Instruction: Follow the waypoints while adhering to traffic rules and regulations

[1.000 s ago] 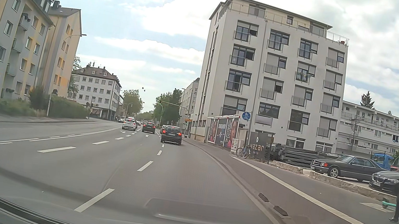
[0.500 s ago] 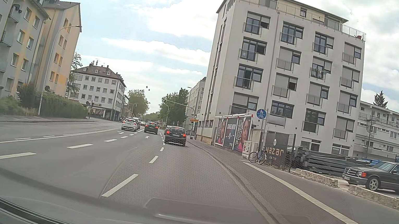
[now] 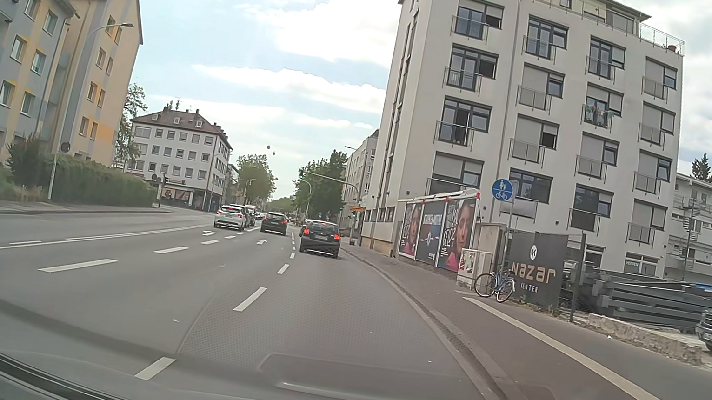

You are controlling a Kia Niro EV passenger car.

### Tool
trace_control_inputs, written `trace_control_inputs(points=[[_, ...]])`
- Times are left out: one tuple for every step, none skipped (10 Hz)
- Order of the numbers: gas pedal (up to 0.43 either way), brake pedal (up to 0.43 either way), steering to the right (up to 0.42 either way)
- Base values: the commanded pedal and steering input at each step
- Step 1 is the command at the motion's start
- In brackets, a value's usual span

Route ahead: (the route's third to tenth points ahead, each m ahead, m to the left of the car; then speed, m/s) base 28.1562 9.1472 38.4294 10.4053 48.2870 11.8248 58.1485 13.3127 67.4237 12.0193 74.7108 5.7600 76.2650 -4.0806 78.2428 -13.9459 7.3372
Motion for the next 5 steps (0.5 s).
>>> trace_control_inputs(points=[[0.0,0.116,-0.021],[0.0,0.116,-0.021],[0.0,0.116,-0.021],[0.0,0.116,-0.021],[0.0,0.116,-0.021]])
